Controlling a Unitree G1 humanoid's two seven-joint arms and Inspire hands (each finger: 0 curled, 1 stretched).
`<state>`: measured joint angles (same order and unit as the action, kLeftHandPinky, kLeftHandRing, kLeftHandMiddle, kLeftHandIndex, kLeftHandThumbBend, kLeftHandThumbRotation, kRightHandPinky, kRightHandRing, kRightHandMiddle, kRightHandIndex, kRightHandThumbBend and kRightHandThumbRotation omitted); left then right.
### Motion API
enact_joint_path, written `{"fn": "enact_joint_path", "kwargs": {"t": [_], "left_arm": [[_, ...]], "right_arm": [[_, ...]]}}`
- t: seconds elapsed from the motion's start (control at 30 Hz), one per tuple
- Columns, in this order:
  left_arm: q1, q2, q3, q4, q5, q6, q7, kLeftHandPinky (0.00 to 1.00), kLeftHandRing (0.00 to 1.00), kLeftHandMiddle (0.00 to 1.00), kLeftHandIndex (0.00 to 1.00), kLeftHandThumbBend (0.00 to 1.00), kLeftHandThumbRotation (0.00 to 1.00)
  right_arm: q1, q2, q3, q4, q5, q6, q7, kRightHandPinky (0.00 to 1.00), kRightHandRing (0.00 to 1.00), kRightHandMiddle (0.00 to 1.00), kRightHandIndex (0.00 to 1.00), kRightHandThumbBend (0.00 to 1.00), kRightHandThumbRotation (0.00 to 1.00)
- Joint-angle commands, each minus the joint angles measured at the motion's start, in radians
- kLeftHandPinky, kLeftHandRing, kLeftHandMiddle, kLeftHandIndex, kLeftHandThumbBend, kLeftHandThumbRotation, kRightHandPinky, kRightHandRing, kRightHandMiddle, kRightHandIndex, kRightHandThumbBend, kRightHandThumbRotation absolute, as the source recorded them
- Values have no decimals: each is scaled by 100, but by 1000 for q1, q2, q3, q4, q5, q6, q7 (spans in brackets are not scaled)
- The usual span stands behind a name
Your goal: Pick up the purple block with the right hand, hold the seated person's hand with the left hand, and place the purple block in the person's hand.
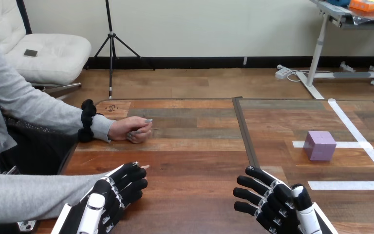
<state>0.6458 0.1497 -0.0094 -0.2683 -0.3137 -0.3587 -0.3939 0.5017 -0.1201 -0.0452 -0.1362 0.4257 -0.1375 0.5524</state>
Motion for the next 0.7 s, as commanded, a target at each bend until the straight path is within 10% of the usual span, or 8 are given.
{"fn": "enact_joint_path", "kwargs": {"t": [0.0, 0.67], "left_arm": [[-57, 3, 5, -48, -15, -6, -6, 84, 82, 82, 80, 37, 99], [-50, 3, 3, -57, 7, -6, 2, 83, 82, 82, 80, 40, 100]], "right_arm": [[-45, -6, 4, -57, 2, -10, 0, 77, 80, 82, 82, 77, 82], [-38, -9, 3, -53, -10, -21, 0, 75, 80, 82, 82, 75, 82]]}}
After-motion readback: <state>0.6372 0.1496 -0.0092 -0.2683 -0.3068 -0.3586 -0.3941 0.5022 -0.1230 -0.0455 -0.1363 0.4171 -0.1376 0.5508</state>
